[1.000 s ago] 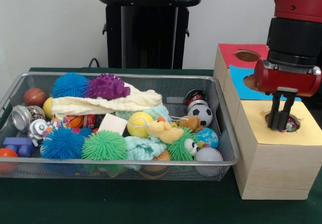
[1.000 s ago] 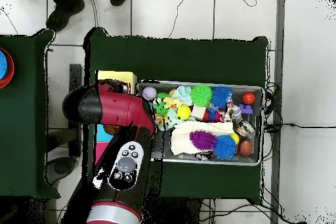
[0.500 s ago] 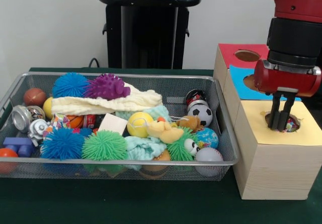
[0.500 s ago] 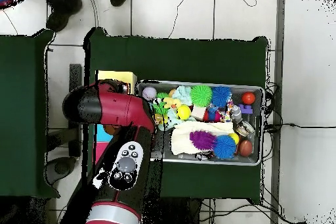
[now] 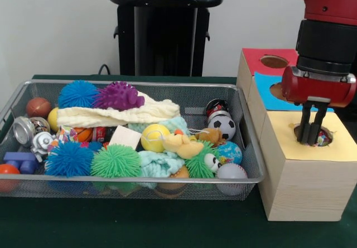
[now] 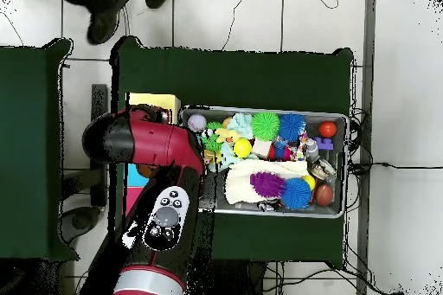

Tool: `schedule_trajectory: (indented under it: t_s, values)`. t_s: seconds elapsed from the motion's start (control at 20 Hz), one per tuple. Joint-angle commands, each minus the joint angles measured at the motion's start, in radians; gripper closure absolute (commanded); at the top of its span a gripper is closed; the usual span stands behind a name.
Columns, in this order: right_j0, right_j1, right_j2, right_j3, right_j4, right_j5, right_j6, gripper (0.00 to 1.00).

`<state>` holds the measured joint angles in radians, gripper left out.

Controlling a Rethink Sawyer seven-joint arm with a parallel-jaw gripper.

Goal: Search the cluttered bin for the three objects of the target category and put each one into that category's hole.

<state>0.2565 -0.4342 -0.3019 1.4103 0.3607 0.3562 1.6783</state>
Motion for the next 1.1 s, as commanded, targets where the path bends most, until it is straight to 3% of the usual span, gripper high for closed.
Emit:
schedule_trajectory:
  t_s: [0.05, 1.1]
  values:
    - [-0.006, 0.107, 0.101, 0.124, 0.031, 0.100, 0.246, 1.00]
    - [0.052, 0.107, 0.057, 0.190, 0.073, 0.069, 0.320, 1.00]
